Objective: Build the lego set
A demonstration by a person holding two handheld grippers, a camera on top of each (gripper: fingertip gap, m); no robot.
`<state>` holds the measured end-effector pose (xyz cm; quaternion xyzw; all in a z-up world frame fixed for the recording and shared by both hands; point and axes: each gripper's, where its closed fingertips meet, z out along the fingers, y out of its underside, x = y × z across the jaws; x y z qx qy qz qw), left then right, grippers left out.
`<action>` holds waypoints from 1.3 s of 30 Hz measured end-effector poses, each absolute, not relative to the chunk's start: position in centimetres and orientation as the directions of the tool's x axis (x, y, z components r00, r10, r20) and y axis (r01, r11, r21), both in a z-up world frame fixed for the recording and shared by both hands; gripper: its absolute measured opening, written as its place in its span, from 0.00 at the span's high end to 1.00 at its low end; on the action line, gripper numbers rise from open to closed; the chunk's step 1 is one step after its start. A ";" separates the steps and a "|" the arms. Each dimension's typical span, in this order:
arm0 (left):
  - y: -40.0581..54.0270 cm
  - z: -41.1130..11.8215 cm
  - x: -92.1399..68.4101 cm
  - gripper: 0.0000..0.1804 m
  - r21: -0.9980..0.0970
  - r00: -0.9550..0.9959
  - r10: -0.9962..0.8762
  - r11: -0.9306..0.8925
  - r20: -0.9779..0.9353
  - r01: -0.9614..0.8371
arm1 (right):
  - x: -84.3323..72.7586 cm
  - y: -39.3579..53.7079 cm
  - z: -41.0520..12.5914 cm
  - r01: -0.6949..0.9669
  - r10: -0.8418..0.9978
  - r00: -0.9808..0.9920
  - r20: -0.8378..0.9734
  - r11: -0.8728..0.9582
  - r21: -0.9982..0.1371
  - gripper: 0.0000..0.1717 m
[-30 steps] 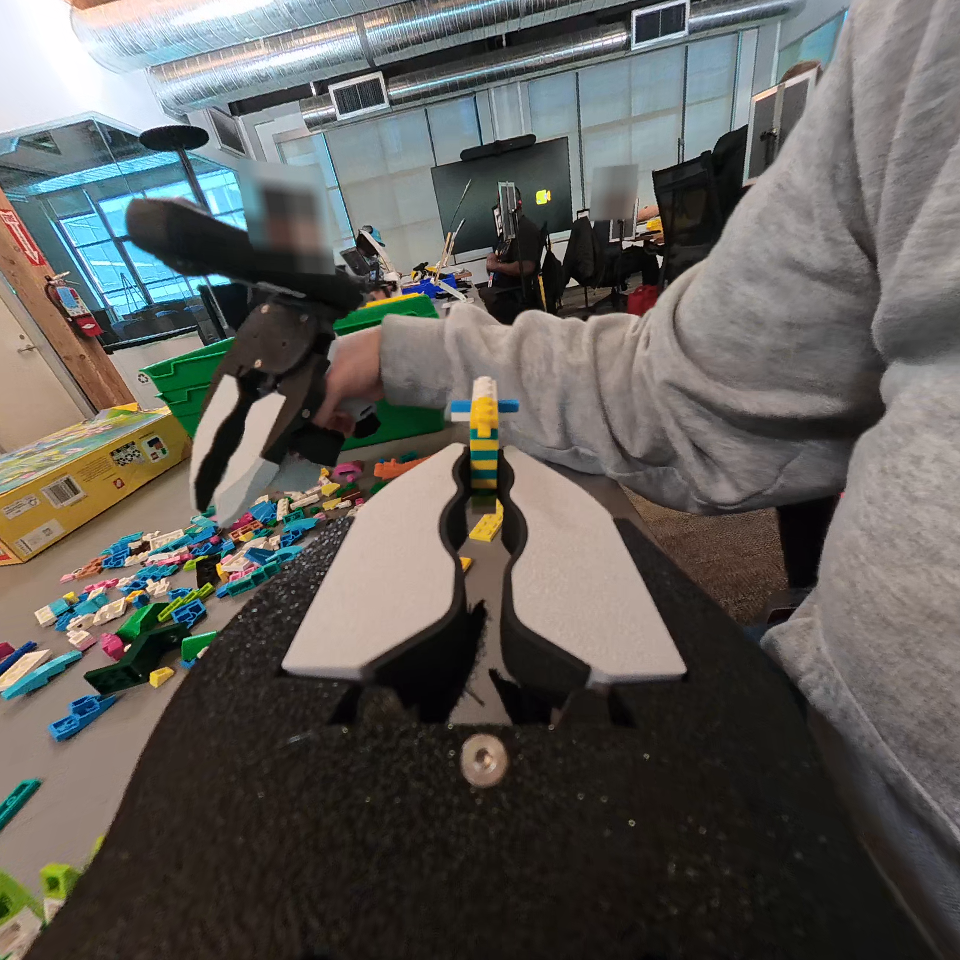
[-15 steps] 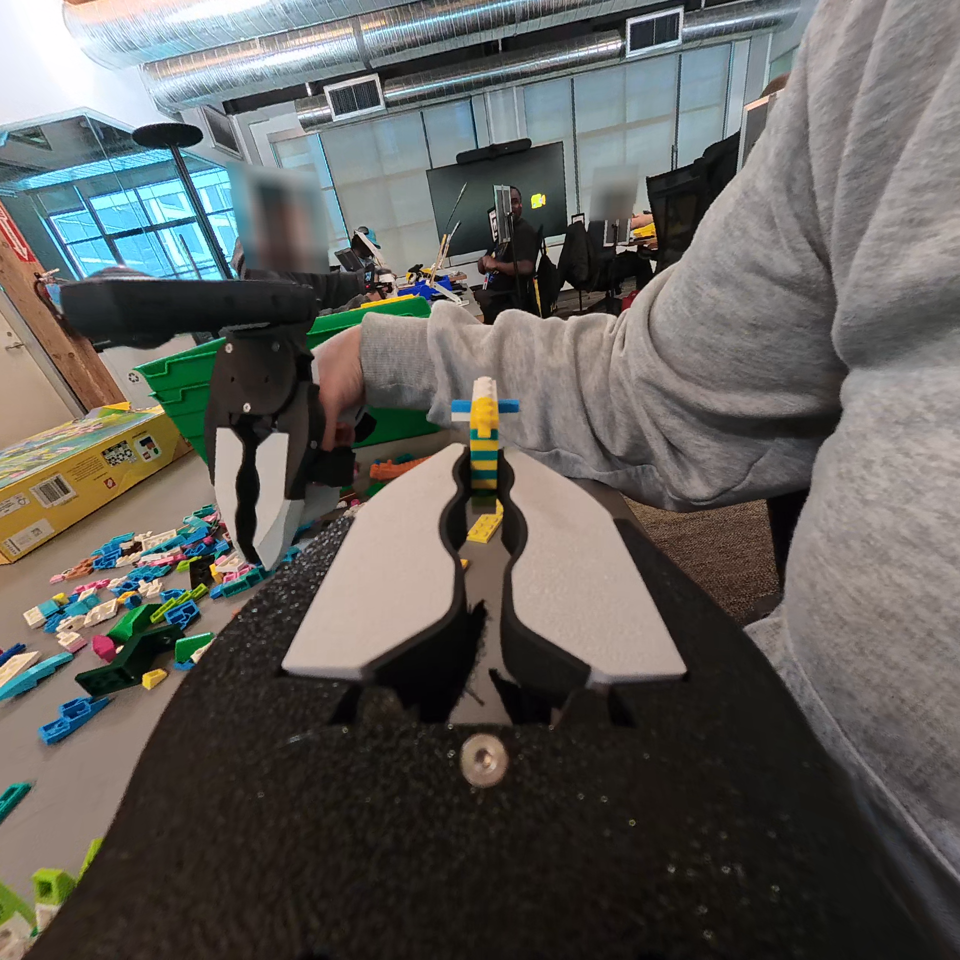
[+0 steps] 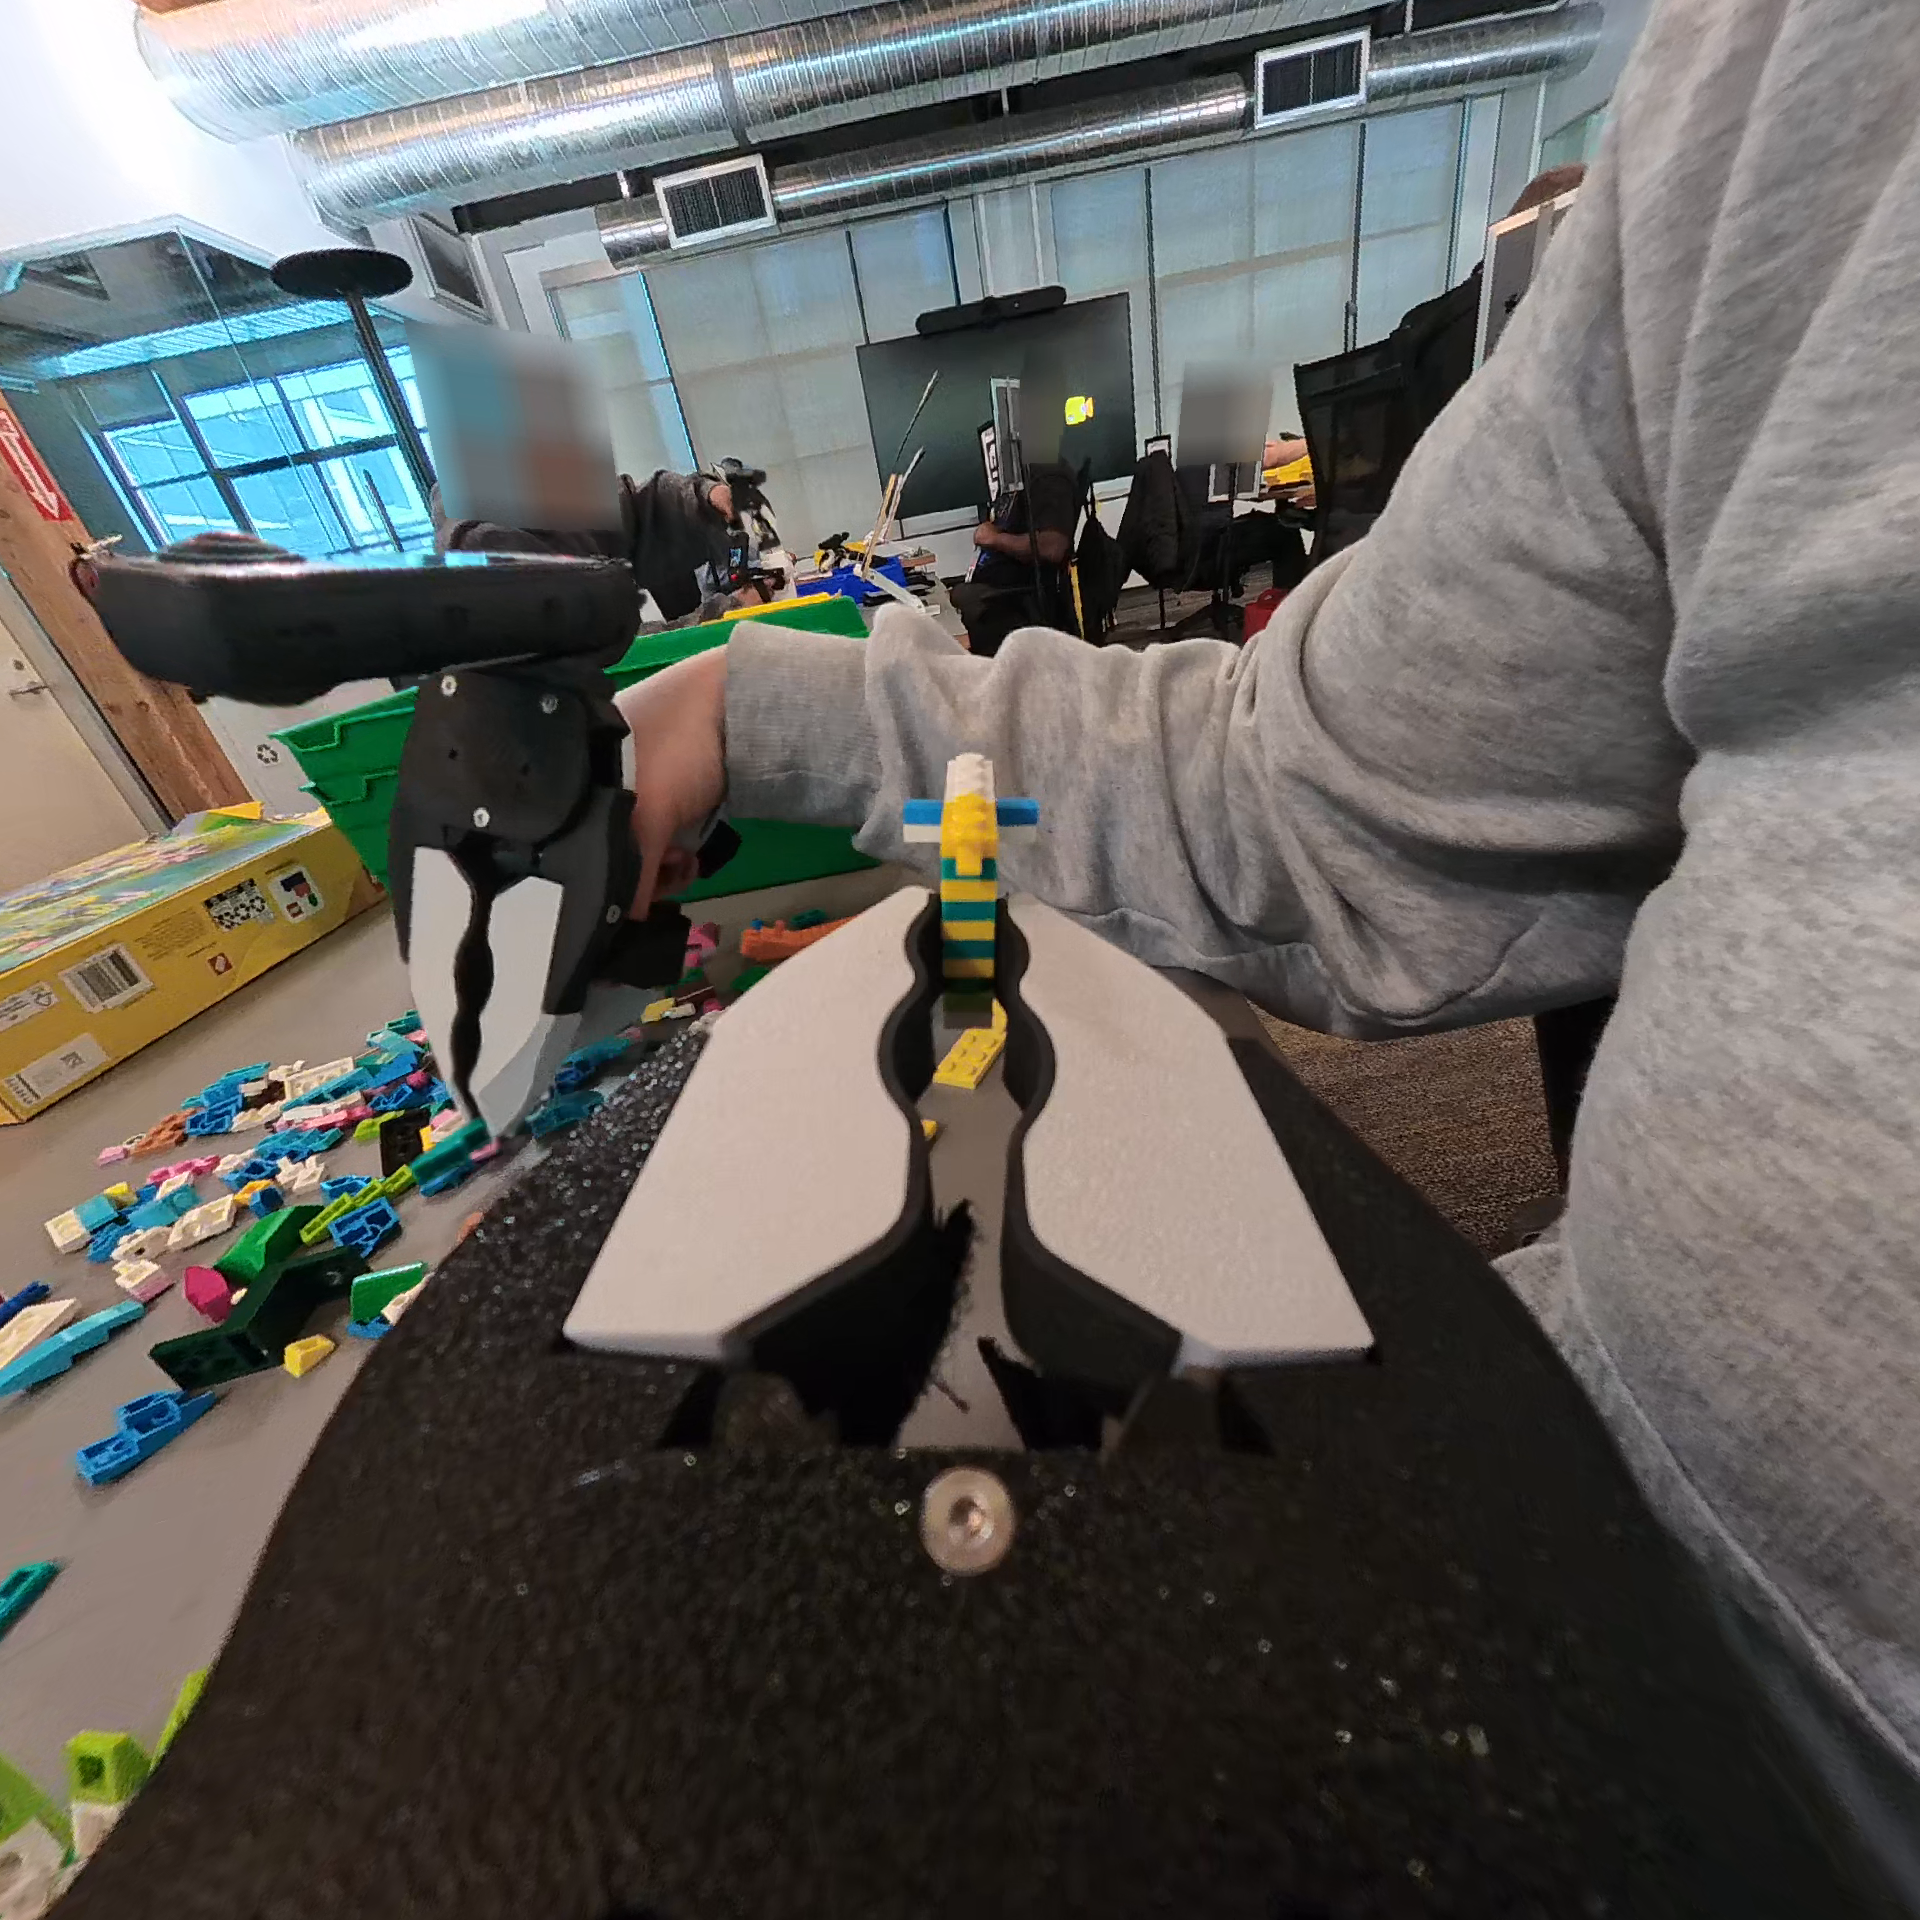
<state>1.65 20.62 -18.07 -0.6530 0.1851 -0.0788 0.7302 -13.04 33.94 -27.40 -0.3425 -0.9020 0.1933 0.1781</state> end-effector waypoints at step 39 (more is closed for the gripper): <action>21.1 -17.9 -1.6 0.95 -0.993 0.961 -0.263 0.101 -0.080 -0.055 | -16.8 45.5 -27.8 0.830 0.851 -0.430 0.301 0.504 -0.238 0.98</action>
